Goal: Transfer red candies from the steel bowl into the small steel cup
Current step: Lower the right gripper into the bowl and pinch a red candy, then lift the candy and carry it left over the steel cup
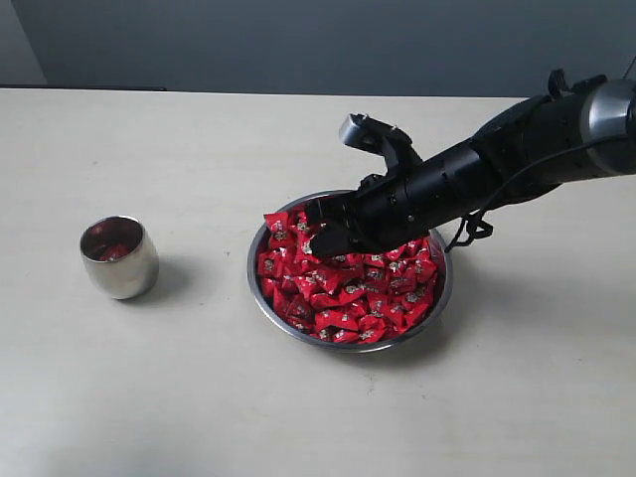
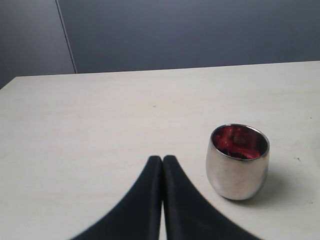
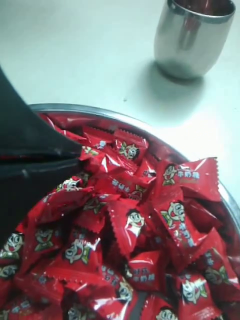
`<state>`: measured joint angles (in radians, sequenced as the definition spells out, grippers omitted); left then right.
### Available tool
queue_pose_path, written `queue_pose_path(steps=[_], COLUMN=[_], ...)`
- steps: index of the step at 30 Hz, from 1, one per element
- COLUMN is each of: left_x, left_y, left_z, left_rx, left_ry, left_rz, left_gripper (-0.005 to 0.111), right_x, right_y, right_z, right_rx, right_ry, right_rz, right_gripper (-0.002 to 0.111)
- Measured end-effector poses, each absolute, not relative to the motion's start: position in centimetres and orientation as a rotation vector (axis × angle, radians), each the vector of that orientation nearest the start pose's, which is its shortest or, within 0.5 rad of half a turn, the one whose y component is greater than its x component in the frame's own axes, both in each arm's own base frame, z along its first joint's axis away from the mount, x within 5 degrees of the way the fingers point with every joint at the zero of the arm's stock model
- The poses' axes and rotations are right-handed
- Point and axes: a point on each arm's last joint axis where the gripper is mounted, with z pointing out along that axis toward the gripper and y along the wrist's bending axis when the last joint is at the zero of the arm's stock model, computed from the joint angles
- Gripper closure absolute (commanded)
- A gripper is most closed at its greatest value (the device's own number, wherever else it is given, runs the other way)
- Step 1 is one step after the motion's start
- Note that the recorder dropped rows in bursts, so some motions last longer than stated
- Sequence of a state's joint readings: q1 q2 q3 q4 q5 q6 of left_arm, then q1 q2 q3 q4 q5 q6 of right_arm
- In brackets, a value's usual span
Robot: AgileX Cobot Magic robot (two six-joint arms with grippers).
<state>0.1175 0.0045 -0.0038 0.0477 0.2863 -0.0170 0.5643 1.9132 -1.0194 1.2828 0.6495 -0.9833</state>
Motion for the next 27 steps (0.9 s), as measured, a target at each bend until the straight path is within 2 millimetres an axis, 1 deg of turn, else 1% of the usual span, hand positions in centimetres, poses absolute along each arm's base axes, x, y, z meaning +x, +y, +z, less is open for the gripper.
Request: queue_pose_path(steps=[17, 21, 27], left_x=[5.4, 5.4, 5.4], left_y=[0.8, 0.8, 0.8], left_z=[18.8, 18.8, 18.8], left_rx=[-0.088, -0.088, -0.088], left_ry=[1.769, 1.769, 1.769], left_rz=[0.118, 0.118, 0.118], left_gripper=[0.106, 0.106, 0.106], right_x=[27.6, 27.6, 27.7], right_y=[22.8, 22.6, 22.6], right_z=[18.6, 19.0, 19.0], right_rx=[-0.714, -0.713, -0.711], right_ry=[2.473, 2.462, 2.457], right_rz=[0.950, 0.923, 0.902], right_gripper=[0.109, 0.109, 0.109])
